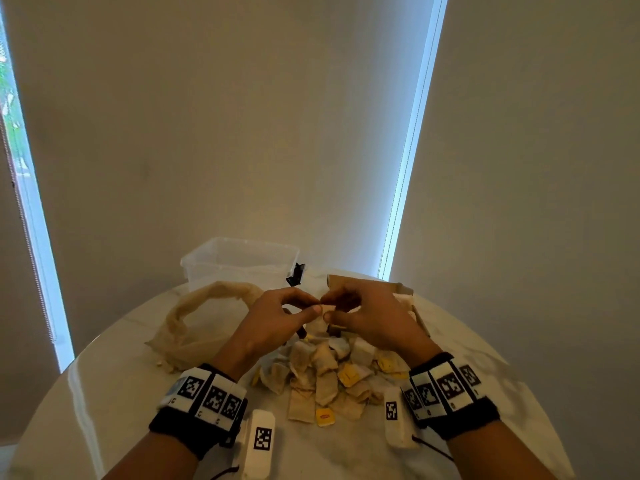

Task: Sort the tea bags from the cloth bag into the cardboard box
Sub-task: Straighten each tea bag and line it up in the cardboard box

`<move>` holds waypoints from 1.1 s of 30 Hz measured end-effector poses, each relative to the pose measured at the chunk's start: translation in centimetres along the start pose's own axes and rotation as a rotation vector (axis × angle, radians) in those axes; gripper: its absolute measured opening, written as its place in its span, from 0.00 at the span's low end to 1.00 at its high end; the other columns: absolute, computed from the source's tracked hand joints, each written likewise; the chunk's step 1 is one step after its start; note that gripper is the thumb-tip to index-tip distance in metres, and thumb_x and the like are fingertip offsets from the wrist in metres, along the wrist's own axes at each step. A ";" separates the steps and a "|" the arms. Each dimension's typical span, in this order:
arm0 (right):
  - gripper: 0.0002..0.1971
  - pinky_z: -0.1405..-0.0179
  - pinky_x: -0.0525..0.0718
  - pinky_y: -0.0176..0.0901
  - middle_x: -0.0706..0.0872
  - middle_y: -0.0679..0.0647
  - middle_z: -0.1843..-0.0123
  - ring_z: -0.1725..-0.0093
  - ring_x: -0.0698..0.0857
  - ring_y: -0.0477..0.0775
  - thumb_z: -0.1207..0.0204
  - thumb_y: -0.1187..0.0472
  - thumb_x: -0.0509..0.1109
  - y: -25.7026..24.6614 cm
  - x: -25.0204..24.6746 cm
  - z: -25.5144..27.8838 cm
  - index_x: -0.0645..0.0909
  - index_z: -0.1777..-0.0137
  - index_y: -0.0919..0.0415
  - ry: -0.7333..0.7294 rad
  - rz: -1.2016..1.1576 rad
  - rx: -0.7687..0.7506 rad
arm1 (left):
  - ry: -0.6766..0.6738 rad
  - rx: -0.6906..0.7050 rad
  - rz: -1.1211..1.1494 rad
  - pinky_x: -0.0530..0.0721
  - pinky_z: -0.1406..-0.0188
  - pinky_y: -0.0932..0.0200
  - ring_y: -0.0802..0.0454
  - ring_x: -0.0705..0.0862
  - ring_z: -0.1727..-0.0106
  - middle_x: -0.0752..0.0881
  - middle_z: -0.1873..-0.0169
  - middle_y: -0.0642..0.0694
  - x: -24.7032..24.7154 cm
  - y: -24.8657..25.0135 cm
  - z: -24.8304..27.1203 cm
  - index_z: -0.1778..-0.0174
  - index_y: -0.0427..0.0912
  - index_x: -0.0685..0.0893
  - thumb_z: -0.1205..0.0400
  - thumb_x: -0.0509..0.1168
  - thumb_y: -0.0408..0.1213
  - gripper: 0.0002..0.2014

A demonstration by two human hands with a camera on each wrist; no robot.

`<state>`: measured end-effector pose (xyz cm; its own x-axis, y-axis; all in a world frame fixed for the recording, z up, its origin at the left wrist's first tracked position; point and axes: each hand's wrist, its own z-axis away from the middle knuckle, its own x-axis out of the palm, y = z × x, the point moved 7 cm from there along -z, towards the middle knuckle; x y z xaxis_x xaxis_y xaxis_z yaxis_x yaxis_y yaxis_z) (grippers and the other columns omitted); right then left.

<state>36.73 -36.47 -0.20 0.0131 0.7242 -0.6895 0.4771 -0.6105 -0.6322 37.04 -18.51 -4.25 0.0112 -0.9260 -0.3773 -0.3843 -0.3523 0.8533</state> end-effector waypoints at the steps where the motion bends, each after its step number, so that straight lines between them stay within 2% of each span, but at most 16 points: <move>1: 0.13 0.46 0.90 0.33 0.93 0.42 0.45 0.47 0.91 0.39 0.21 0.57 0.83 -0.4 0.3 -0.2 0.91 0.38 0.49 -0.032 0.055 -0.009 | -0.001 -0.003 0.003 0.83 0.71 0.67 0.50 0.94 0.64 0.93 0.48 0.55 0.0 0.0 0.0 0.42 0.53 0.91 0.16 0.76 0.48 0.09; 6: 0.12 0.40 0.89 0.36 0.93 0.41 0.47 0.46 0.91 0.39 0.22 0.59 0.83 -1.2 -0.9 -2.0 0.90 0.40 0.50 -0.086 0.096 0.001 | 0.021 -0.057 0.082 0.84 0.75 0.60 0.47 0.94 0.63 0.93 0.46 0.53 -0.1 -0.1 0.0 0.36 0.52 0.86 0.15 0.75 0.46 0.13; 8: 0.13 0.37 0.91 0.41 0.93 0.43 0.45 0.45 0.91 0.42 0.22 0.58 0.84 -1.5 -1.2 -2.5 0.89 0.40 0.51 -0.122 0.118 0.006 | 0.021 -0.051 0.094 0.83 0.76 0.62 0.45 0.94 0.64 0.94 0.47 0.51 -0.1 -0.1 0.0 0.37 0.50 0.86 0.15 0.76 0.43 0.13; 10: 0.14 0.39 0.91 0.42 0.92 0.44 0.44 0.45 0.91 0.44 0.22 0.55 0.84 -2.1 -0.9 -2.8 0.88 0.39 0.52 -0.187 0.156 0.003 | 0.017 -0.048 0.102 0.82 0.74 0.67 0.43 0.94 0.65 0.94 0.48 0.52 -0.1 0.0 0.0 0.37 0.48 0.87 0.16 0.77 0.42 0.12; 12: 0.13 0.41 0.90 0.41 0.91 0.43 0.45 0.45 0.89 0.43 0.23 0.53 0.84 -2.7 -0.4 -3.0 0.88 0.42 0.51 -0.243 0.221 -0.028 | 0.010 -0.048 0.109 0.82 0.73 0.68 0.43 0.94 0.65 0.94 0.48 0.52 -0.1 0.0 0.1 0.37 0.48 0.86 0.16 0.77 0.43 0.13; 15: 0.05 0.43 0.86 0.36 0.92 0.41 0.49 0.48 0.88 0.40 0.20 0.58 0.82 -3.6 0.0 -3.5 0.90 0.48 0.50 -0.322 0.323 -0.086 | 0.003 -0.052 0.109 0.83 0.72 0.67 0.45 0.94 0.64 0.93 0.45 0.52 0.0 -0.2 0.0 0.35 0.49 0.85 0.16 0.76 0.44 0.15; 18: 0.04 0.44 0.83 0.32 0.93 0.44 0.48 0.50 0.88 0.38 0.18 0.61 0.80 -3.5 -1.2 -4.8 0.92 0.46 0.53 -0.318 0.383 -0.080 | -0.010 -0.093 0.111 0.87 0.72 0.59 0.49 0.95 0.60 0.90 0.42 0.57 0.2 -0.5 0.0 0.31 0.51 0.82 0.14 0.75 0.43 0.17; 20: 0.06 0.48 0.80 0.29 0.93 0.46 0.45 0.51 0.86 0.38 0.18 0.60 0.80 -2.9 -2.4 -6.0 0.93 0.43 0.55 -0.275 0.434 -0.063 | -0.010 -0.106 0.121 0.88 0.72 0.58 0.50 0.95 0.59 0.89 0.40 0.57 0.2 -0.5 0.1 0.29 0.50 0.80 0.13 0.73 0.43 0.17; 21: 0.07 0.47 0.81 0.30 0.93 0.47 0.44 0.50 0.86 0.39 0.19 0.59 0.81 -2.3 -2.8 -6.5 0.93 0.43 0.55 -0.257 0.456 -0.049 | -0.002 -0.108 0.127 0.88 0.72 0.58 0.50 0.95 0.59 0.89 0.39 0.56 0.1 -0.5 0.2 0.29 0.50 0.81 0.13 0.73 0.44 0.17; 23: 0.07 0.41 0.84 0.38 0.93 0.46 0.44 0.46 0.87 0.43 0.19 0.59 0.81 -0.5 -2.7 -7.1 0.94 0.43 0.54 -0.259 0.496 -0.001 | 0.024 -0.107 0.132 0.87 0.73 0.59 0.50 0.95 0.60 0.89 0.38 0.55 -0.1 -0.5 0.2 0.29 0.49 0.81 0.13 0.73 0.44 0.17; 25: 0.06 0.33 0.86 0.45 0.93 0.45 0.46 0.43 0.88 0.46 0.21 0.60 0.82 1.6 -1.6 -7.1 0.94 0.45 0.52 -0.309 0.524 0.059 | 0.043 -0.098 0.126 0.86 0.74 0.59 0.50 0.95 0.60 0.89 0.39 0.55 -0.3 -0.5 0.2 0.29 0.49 0.82 0.12 0.73 0.44 0.16; 27: 0.07 0.30 0.87 0.47 0.93 0.45 0.46 0.43 0.89 0.45 0.21 0.61 0.82 3.2 -0.1 -6.9 0.94 0.45 0.52 -0.386 0.521 0.115 | 0.056 -0.083 0.129 0.86 0.73 0.59 0.50 0.95 0.61 0.89 0.39 0.55 -0.4 -0.6 0.1 0.31 0.50 0.84 0.12 0.72 0.45 0.15; 30: 0.08 0.36 0.86 0.41 0.91 0.41 0.49 0.46 0.87 0.41 0.22 0.60 0.83 4.7 1.1 -6.7 0.93 0.44 0.51 -0.439 0.496 0.147 | 0.088 -0.059 0.128 0.86 0.73 0.60 0.50 0.95 0.61 0.89 0.40 0.55 -0.6 -1.0 -0.1 0.32 0.51 0.85 0.13 0.72 0.45 0.14; 33: 0.10 0.47 0.78 0.31 0.86 0.39 0.48 0.43 0.85 0.43 0.23 0.58 0.84 5.7 1.8 -7.1 0.93 0.43 0.49 -0.423 0.518 0.109 | 0.108 -0.058 0.118 0.87 0.72 0.61 0.51 0.94 0.61 0.89 0.41 0.56 -0.9 -1.0 -0.2 0.32 0.52 0.85 0.12 0.72 0.45 0.13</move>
<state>45.73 -36.40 -2.56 -0.1394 0.1554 -0.9780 0.4102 -0.8899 -0.1998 37.58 -17.35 -4.74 0.0692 -0.9694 -0.2356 -0.3349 -0.2450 0.9098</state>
